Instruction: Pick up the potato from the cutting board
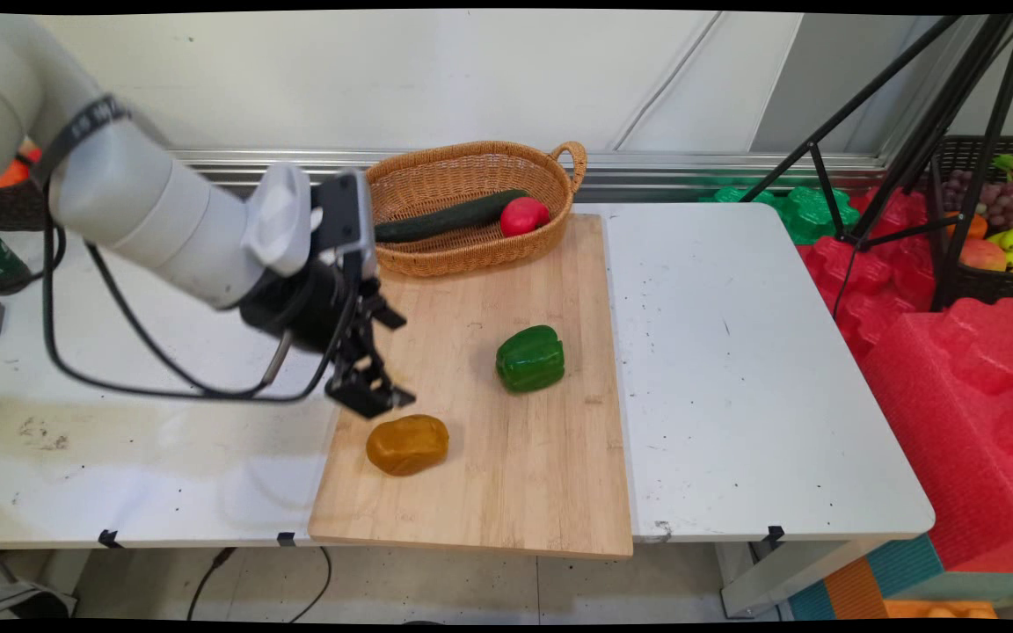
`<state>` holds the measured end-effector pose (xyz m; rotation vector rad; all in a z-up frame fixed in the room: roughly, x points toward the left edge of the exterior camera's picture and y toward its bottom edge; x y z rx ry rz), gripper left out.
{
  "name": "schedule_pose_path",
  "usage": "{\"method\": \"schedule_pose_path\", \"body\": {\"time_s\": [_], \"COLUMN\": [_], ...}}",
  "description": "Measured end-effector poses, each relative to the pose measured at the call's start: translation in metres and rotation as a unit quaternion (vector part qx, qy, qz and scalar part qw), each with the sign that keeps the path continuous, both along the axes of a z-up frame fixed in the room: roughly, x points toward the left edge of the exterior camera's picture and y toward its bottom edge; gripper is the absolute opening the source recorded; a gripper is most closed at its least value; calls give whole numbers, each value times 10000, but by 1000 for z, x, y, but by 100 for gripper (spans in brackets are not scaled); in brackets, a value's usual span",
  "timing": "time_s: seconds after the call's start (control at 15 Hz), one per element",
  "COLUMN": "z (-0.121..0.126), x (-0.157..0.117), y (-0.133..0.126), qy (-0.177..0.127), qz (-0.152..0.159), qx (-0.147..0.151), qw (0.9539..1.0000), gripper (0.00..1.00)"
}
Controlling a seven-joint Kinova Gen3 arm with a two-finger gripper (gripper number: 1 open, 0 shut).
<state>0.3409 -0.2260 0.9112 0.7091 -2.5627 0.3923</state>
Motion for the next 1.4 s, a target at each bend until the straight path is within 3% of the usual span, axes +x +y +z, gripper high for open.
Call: {"method": "schedule_pose_path", "body": {"time_s": [0.27,0.67,1.33,1.4], "z": [-28,-64,-105,-107], "x": [-4,-12,-19,-19], "y": [16,18,5,5], "qy": [-102,-122,-121,-121], "qz": [-63,-10,55,54], "qx": [294,529,580,570], "qw": [9995,9985,9982,9983], "gripper": [100,100,100,0]}}
